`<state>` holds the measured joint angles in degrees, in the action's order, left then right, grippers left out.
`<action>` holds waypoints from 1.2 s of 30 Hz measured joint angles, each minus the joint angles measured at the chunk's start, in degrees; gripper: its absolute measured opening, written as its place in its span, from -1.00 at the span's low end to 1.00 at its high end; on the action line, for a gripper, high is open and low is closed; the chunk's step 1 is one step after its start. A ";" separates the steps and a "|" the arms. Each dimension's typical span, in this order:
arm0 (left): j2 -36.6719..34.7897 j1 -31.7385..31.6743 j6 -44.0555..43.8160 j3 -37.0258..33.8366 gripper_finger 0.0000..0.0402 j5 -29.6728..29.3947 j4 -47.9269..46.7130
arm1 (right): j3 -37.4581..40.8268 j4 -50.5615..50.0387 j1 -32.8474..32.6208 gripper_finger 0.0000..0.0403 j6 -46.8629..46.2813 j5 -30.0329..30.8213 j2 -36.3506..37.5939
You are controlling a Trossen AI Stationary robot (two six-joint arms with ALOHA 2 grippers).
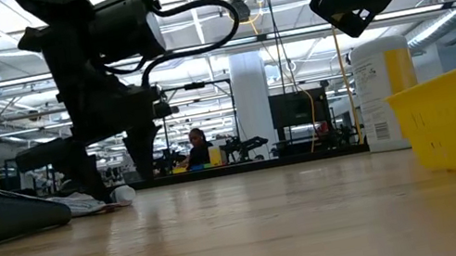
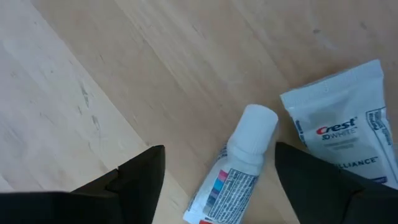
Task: Pick & Place Travel size toiletries
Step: Put the white toothpaste into the top yellow bin
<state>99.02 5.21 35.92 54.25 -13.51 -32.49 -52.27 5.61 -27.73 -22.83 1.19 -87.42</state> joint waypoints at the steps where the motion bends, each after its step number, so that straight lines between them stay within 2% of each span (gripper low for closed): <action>1: 0.00 0.00 0.00 -0.02 0.40 0.07 0.00 | 0.00 0.00 0.00 -0.34 0.00 0.00 0.00; 13: 0.13 -0.33 -0.87 -0.14 -0.45 6.24 3.06 | -0.02 0.00 0.00 -0.34 0.17 0.11 0.00; 18: 0.13 -0.33 -0.80 -0.12 -0.81 6.13 2.42 | -0.02 0.00 0.00 -0.34 0.17 0.13 0.00; 25: 0.13 -0.26 -3.32 -0.10 -0.82 5.57 2.45 | -0.02 -0.07 0.00 -0.34 1.19 0.17 0.00; 30: -0.21 0.85 -5.51 -0.10 -0.82 1.27 2.60 | -0.02 -0.10 -0.02 -0.34 1.25 0.17 0.00; 36: -0.93 1.31 -13.53 2.17 -0.82 1.15 2.68 | -0.02 -0.28 -0.02 -0.34 2.15 0.20 -0.02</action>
<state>98.09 6.52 22.38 56.41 -12.36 -29.81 -52.29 5.32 -27.75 -20.68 1.39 -87.44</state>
